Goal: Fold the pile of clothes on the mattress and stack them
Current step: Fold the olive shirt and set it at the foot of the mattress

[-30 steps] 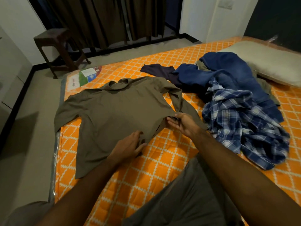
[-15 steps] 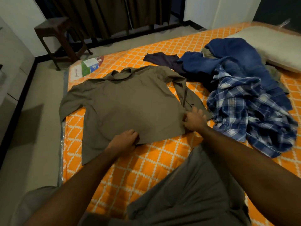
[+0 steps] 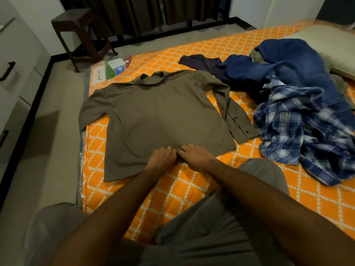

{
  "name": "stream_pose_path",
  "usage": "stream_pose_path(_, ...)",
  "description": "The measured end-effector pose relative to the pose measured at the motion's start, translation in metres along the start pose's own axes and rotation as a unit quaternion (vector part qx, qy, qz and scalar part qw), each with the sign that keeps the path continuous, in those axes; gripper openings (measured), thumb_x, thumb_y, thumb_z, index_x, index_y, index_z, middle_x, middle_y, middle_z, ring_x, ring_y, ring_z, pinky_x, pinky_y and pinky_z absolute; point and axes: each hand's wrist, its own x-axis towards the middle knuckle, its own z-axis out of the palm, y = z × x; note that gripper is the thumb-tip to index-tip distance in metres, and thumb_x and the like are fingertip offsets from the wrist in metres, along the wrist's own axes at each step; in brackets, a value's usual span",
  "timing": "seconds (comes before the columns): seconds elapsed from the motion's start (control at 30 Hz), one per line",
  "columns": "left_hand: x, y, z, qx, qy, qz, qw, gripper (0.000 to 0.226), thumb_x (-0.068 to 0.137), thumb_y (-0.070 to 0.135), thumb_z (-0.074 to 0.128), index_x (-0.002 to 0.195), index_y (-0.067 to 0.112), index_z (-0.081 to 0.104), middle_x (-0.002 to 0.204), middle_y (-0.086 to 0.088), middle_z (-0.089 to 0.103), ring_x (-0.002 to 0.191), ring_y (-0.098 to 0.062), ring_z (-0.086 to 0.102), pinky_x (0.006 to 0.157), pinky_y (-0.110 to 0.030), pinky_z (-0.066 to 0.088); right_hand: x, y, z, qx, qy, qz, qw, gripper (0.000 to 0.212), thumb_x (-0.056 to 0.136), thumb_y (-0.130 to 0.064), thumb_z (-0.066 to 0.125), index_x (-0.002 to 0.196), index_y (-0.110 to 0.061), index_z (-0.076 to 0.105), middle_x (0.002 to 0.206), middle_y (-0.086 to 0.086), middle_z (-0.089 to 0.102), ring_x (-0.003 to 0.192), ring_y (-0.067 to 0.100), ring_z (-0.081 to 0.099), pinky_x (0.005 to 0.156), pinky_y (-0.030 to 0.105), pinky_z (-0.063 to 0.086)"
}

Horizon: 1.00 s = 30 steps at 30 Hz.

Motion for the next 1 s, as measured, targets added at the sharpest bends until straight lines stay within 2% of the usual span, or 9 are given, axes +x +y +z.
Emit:
stream_pose_path(0.07,0.0,-0.005,-0.004,-0.042,-0.007,-0.004,0.999,0.011,0.087,0.025,0.058,0.085,0.017,0.065,0.071,-0.004,0.064,0.056,-0.025,0.067,0.043,-0.029,0.039,0.0,0.005,0.001,0.104,-0.03,0.01,0.994,0.038,0.081,-0.008,0.061,0.119,-0.012,0.058,0.115,0.014,0.06,0.105,0.036,0.056,0.084,0.045,0.047)
stream_pose_path(0.2,-0.012,-0.012,-0.001,-0.191,-0.109,0.017,0.975,0.035,0.094,0.041,0.055,0.115,0.014,0.047,0.109,-0.011,0.068,0.099,-0.036,0.066,0.073,-0.039,0.047,-0.003,0.013,-0.009,0.265,-0.142,0.042,0.953,0.026,0.075,-0.002,0.07,0.089,-0.02,0.057,0.085,0.0,0.059,0.08,0.024,0.057,0.071,0.03,0.041)
stream_pose_path(0.27,-0.017,-0.024,-0.003,-0.268,-0.147,0.01,0.952,0.039,0.091,0.048,0.061,0.111,0.016,0.05,0.11,-0.009,0.068,0.099,-0.031,0.065,0.075,-0.036,0.045,-0.002,0.009,-0.017,0.299,-0.174,0.055,0.937,0.021,0.083,-0.018,0.077,0.093,-0.02,0.059,0.085,-0.005,0.058,0.079,0.015,0.055,0.069,0.026,0.039)
stream_pose_path(0.37,-0.023,-0.052,-0.006,-0.492,-0.195,-0.056,0.847,0.036,0.099,0.049,0.054,0.1,0.014,0.062,0.092,-0.005,0.07,0.079,-0.023,0.068,0.062,-0.031,0.051,0.009,-0.005,-0.023,0.328,-0.141,0.06,0.932,0.034,0.091,-0.045,0.07,0.093,-0.013,0.062,0.082,-0.001,0.061,0.073,0.014,0.054,0.065,0.031,0.04)
stream_pose_path(0.4,-0.026,-0.064,-0.004,-0.519,-0.168,-0.087,0.833,0.034,0.102,0.043,0.052,0.097,0.012,0.064,0.087,-0.004,0.07,0.075,-0.023,0.069,0.058,-0.03,0.051,0.014,-0.01,-0.022,0.32,-0.11,0.058,0.939,0.034,0.093,-0.043,0.068,0.093,-0.009,0.062,0.083,0.004,0.062,0.076,0.018,0.056,0.066,0.032,0.039)
stream_pose_path(0.53,-0.058,-0.117,0.037,-0.345,0.071,-0.225,0.909,0.013,0.096,0.021,0.057,0.101,0.01,0.062,0.102,-0.013,0.059,0.097,-0.036,0.058,0.08,-0.04,0.046,0.05,-0.047,-0.018,0.247,-0.059,0.013,0.967,0.027,0.091,-0.027,0.069,0.112,-0.012,0.063,0.111,0.014,0.061,0.107,0.031,0.056,0.094,0.037,0.043)
stream_pose_path(0.7,-0.111,-0.138,0.08,-0.291,0.033,-0.281,0.914,0.022,0.091,0.02,0.062,0.109,0.008,0.059,0.109,-0.02,0.056,0.1,-0.042,0.054,0.081,-0.048,0.047,0.089,-0.107,-0.019,0.243,-0.118,-0.063,0.961,0.032,0.092,-0.023,0.071,0.118,-0.006,0.063,0.113,0.017,0.065,0.098,0.028,0.06,0.085,0.031,0.041)
stream_pose_path(0.83,-0.107,-0.164,0.088,-0.417,0.053,-0.308,0.853,0.018,0.089,0.017,0.057,0.1,0.004,0.061,0.102,-0.021,0.062,0.102,-0.036,0.057,0.084,-0.04,0.043,0.113,-0.137,-0.016,0.246,-0.127,-0.067,0.959,0.021,0.094,-0.018,0.068,0.11,-0.005,0.065,0.105,0.015,0.068,0.094,0.027,0.063,0.071,0.024,0.037)
stream_pose_path(1.0,-0.071,-0.219,0.094,-0.521,0.089,-0.399,0.749,0.044,0.084,0.021,0.062,0.123,0.001,0.057,0.102,-0.02,0.062,0.096,-0.034,0.06,0.086,-0.043,0.048,0.143,-0.174,-0.008,0.237,-0.048,-0.041,0.969,0.043,0.091,-0.03,0.069,0.124,-0.005,0.056,0.119,0.019,0.056,0.111,0.036,0.054,0.094,0.04,0.042)
